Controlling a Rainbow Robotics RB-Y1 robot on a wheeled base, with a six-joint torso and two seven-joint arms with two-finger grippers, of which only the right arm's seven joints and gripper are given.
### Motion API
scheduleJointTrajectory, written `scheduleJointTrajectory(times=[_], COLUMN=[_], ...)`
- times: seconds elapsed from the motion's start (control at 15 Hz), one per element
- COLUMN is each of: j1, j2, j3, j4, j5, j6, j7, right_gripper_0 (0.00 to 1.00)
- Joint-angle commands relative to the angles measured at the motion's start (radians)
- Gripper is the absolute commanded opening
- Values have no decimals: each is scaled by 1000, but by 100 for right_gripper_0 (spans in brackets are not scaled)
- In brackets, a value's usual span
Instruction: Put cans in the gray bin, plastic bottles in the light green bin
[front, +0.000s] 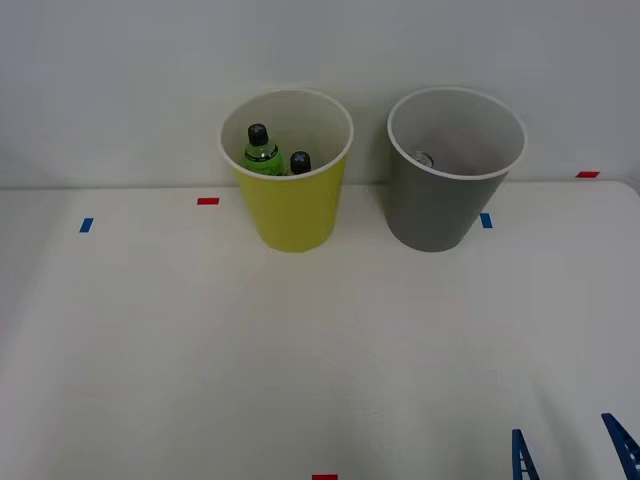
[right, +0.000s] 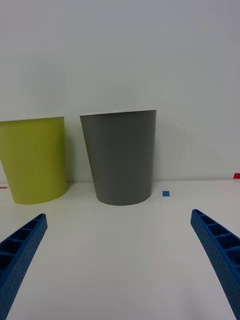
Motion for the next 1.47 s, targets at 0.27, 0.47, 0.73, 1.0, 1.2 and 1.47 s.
scheduleJointTrajectory(times=[0.27, 0.47, 0.73, 1.0, 1.2, 1.47], j1=[0, 0, 0, 0, 0, 0], j2=[0, 0, 0, 0, 0, 0], j3=[0, 0, 0, 0, 0, 0], j4=[0, 0, 0, 0, 0, 0], j5=[0, 0, 0, 0, 0, 0], j6=[0, 0, 0, 0, 0, 0], j7=[0, 0, 0, 0, 0, 0], right_gripper_0=[100, 100, 100, 100, 100, 100])
